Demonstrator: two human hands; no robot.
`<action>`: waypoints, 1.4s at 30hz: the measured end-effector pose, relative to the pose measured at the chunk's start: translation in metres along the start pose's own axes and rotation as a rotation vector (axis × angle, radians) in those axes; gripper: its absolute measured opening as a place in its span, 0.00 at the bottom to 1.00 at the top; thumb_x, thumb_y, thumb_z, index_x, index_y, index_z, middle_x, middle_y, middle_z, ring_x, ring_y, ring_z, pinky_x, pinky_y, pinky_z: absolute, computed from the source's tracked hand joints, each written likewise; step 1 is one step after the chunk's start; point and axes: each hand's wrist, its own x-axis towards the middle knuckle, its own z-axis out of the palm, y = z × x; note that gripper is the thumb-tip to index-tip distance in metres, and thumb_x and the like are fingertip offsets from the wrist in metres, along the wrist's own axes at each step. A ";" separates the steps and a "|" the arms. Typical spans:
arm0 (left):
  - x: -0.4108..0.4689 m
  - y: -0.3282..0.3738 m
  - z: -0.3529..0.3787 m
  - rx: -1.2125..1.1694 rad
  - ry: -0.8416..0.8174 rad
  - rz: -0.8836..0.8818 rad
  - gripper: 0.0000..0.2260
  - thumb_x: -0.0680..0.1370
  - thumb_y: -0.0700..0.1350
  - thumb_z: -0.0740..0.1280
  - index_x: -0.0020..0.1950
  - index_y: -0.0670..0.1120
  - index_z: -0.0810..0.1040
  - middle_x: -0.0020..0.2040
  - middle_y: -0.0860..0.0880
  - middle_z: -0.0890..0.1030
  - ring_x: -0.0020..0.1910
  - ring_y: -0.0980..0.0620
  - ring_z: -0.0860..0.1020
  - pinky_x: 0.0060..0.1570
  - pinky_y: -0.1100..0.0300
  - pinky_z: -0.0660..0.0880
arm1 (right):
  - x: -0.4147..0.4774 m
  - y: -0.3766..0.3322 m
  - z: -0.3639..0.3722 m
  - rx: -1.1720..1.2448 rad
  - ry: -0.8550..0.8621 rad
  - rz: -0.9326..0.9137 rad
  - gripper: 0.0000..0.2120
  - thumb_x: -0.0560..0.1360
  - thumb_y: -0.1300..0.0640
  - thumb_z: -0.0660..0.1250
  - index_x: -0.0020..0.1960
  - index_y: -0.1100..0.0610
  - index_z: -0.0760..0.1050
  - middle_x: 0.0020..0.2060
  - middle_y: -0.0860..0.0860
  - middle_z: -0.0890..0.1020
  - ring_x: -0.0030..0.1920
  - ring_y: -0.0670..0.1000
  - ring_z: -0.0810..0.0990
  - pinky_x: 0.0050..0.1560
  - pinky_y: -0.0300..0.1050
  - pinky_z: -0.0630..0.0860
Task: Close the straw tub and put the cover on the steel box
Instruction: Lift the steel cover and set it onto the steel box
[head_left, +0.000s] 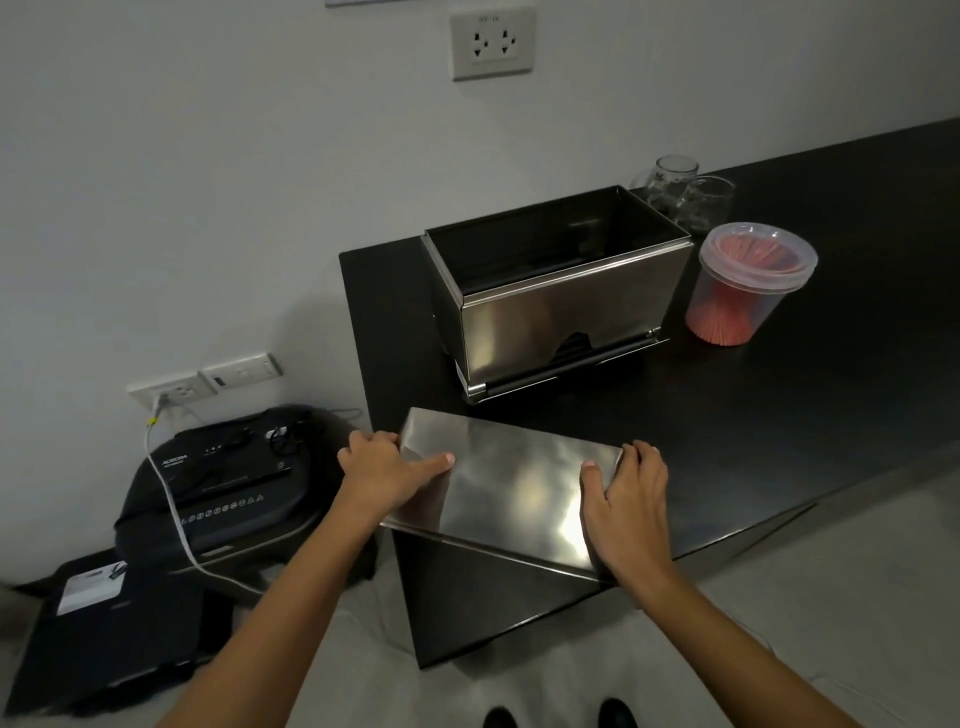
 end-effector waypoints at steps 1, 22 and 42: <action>0.000 -0.001 0.000 0.001 0.007 0.009 0.38 0.67 0.63 0.68 0.68 0.41 0.67 0.67 0.40 0.63 0.68 0.39 0.60 0.66 0.49 0.61 | 0.000 0.000 0.000 0.007 -0.009 0.000 0.27 0.77 0.50 0.54 0.69 0.66 0.58 0.71 0.59 0.58 0.72 0.55 0.53 0.71 0.53 0.56; -0.031 -0.034 -0.010 -0.700 0.110 0.024 0.31 0.63 0.49 0.77 0.61 0.43 0.69 0.57 0.47 0.75 0.51 0.52 0.76 0.38 0.64 0.69 | 0.022 -0.014 -0.020 0.750 -0.117 0.165 0.27 0.62 0.57 0.77 0.58 0.56 0.70 0.39 0.48 0.79 0.37 0.46 0.80 0.37 0.36 0.73; -0.047 0.029 -0.095 -0.996 0.251 0.254 0.33 0.65 0.53 0.74 0.66 0.48 0.67 0.54 0.50 0.76 0.47 0.56 0.76 0.32 0.65 0.73 | 0.049 -0.104 -0.135 0.617 -0.298 -0.228 0.46 0.54 0.41 0.72 0.70 0.44 0.60 0.50 0.47 0.80 0.48 0.49 0.82 0.44 0.45 0.78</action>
